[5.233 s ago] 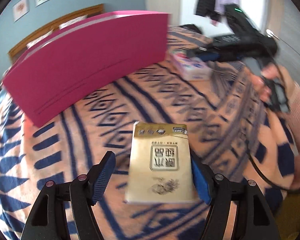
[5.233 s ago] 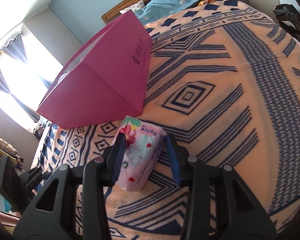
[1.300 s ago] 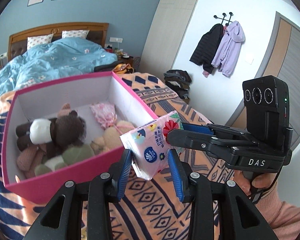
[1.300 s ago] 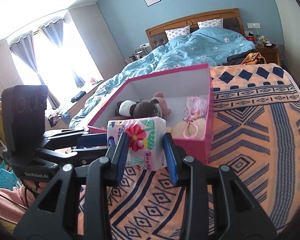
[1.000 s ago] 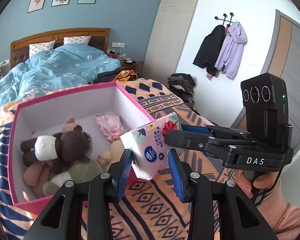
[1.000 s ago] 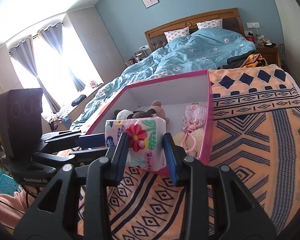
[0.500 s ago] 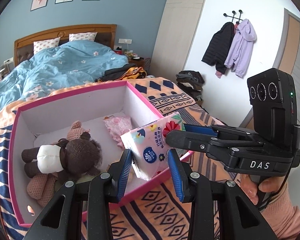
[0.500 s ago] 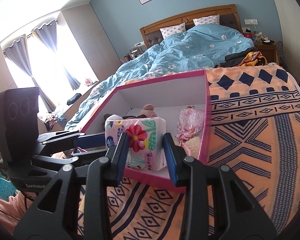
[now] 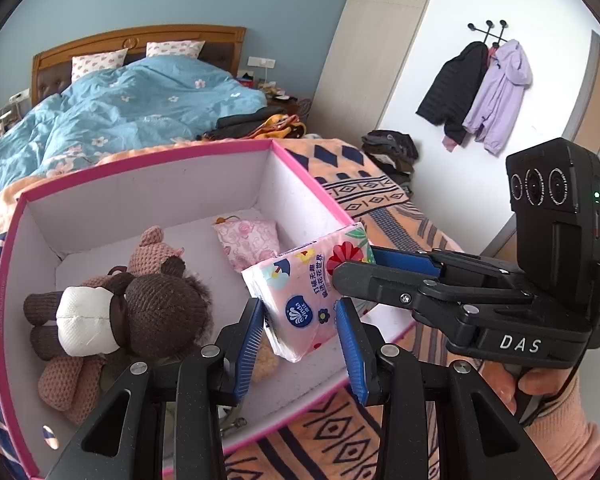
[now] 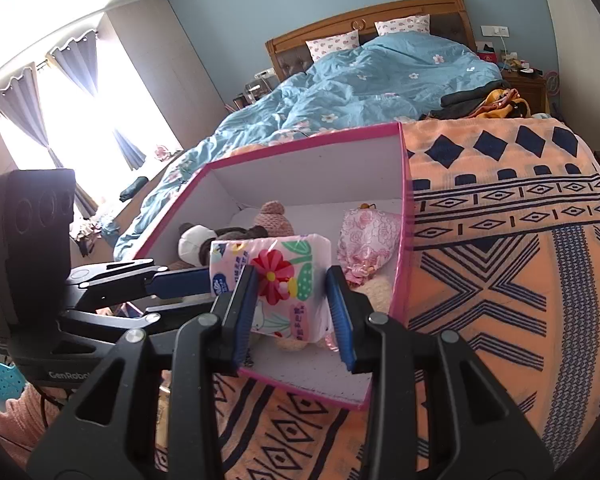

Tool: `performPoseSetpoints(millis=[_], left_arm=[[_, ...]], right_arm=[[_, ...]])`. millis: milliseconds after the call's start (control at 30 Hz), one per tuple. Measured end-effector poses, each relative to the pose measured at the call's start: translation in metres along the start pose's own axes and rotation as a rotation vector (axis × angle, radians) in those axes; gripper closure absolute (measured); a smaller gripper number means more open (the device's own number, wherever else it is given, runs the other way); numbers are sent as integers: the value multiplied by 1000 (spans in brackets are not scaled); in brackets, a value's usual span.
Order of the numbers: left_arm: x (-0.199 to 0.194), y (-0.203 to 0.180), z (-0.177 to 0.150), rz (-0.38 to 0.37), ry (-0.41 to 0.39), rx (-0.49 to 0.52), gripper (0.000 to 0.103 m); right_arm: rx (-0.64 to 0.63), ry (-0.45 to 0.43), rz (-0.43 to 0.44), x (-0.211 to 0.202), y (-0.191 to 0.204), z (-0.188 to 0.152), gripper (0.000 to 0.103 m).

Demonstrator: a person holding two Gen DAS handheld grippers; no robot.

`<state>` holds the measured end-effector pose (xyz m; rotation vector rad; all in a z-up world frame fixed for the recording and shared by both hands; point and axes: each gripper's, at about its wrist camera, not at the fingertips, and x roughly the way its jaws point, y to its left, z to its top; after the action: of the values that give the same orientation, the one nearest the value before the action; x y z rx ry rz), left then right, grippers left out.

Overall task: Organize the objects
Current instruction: 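Carry the pink tissue pack with both grippers over the box, then open both grippers to release the tissue pack into the box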

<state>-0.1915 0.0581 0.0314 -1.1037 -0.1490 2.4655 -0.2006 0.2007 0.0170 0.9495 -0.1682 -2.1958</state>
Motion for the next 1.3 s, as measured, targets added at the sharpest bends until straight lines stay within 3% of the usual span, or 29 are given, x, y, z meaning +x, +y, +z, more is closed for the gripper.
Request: performPoseSetpoints(millis=[633,800,1100,1300], left_arm=[[26,19,7,-28,58,-71,66],[31,20,6,-34,68,-75,66],[23,18,-2,11,31,-46,47],[0,4,-16,40,-39,37,34]], right_arm=[[-32,28,-87,23,-3,6,64],[-47,4,-151,23,-1,5,65],[-66,-17,-168,18,3,-2,64],[-63,-24,-128,7,9,-14,61]])
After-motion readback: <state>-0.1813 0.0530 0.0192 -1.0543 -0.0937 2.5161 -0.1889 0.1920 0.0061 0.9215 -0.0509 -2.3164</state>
